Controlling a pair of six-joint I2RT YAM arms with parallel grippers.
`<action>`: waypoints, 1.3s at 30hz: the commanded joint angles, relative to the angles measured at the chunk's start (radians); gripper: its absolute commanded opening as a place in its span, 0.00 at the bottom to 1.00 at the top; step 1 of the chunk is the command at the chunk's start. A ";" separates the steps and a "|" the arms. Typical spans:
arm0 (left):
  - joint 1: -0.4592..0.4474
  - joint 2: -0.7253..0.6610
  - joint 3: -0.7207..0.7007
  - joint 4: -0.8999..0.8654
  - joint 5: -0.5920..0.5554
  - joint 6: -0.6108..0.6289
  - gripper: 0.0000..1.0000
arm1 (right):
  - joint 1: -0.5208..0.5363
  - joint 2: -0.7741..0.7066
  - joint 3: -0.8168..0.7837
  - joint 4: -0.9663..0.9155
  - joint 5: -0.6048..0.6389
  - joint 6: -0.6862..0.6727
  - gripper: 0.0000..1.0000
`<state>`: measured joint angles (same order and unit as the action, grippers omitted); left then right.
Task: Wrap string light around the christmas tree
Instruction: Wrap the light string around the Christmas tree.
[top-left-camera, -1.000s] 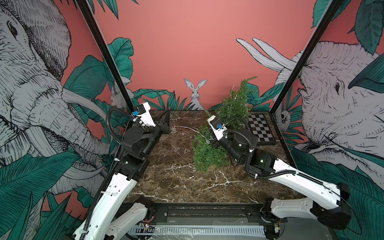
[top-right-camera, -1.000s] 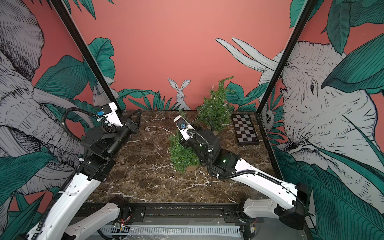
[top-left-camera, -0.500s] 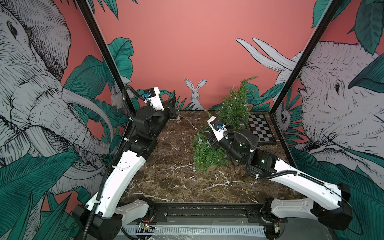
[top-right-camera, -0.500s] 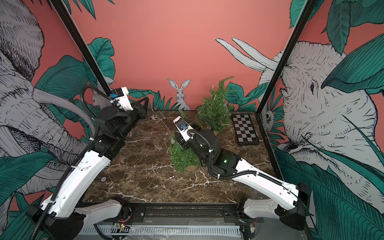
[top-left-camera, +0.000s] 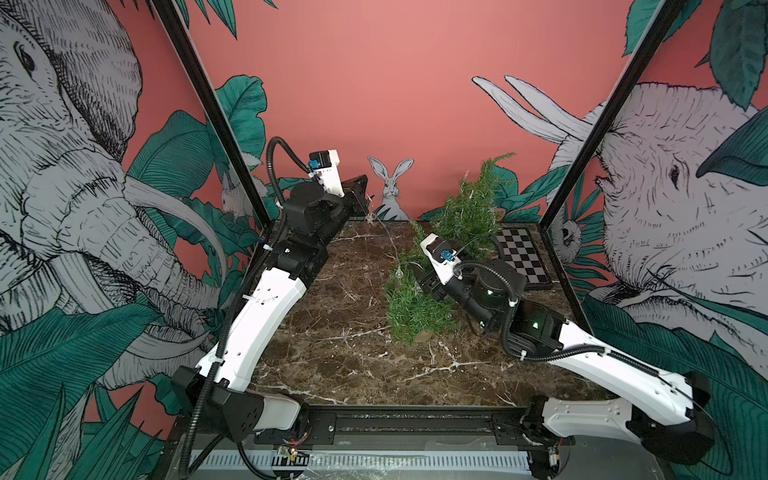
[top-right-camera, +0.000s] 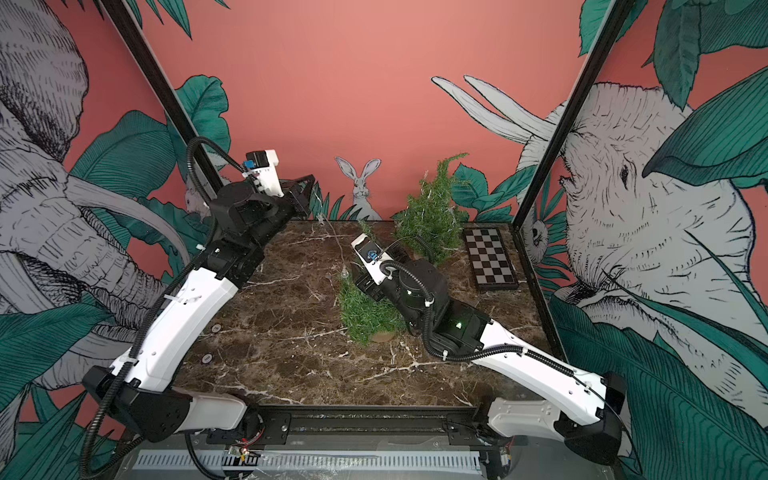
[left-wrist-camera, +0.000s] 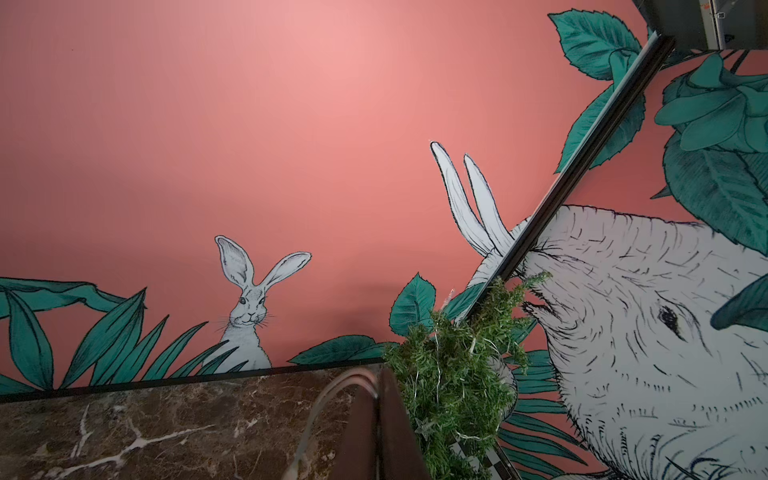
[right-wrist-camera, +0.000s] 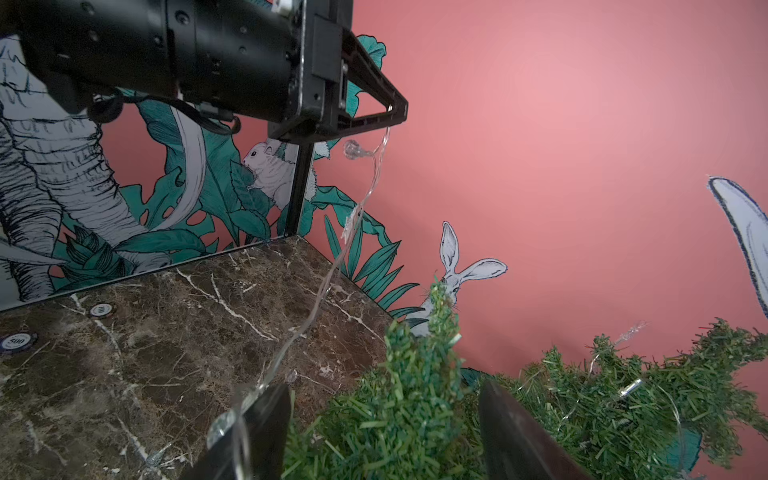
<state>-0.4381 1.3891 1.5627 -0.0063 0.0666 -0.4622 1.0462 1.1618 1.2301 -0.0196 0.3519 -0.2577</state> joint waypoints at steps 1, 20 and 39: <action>-0.002 0.031 0.070 -0.011 0.006 0.019 0.00 | -0.003 -0.026 -0.017 0.015 -0.018 0.017 0.74; -0.003 0.344 0.521 -0.189 0.289 0.017 0.00 | -0.002 -0.095 -0.012 0.127 -0.035 0.030 0.95; -0.011 0.442 0.698 -0.259 0.586 -0.007 0.00 | -0.370 0.138 0.366 -0.018 -0.261 0.137 1.00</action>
<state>-0.4465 1.8389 2.2196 -0.2722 0.5900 -0.4686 0.7433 1.2629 1.5276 0.0441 0.2848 -0.2565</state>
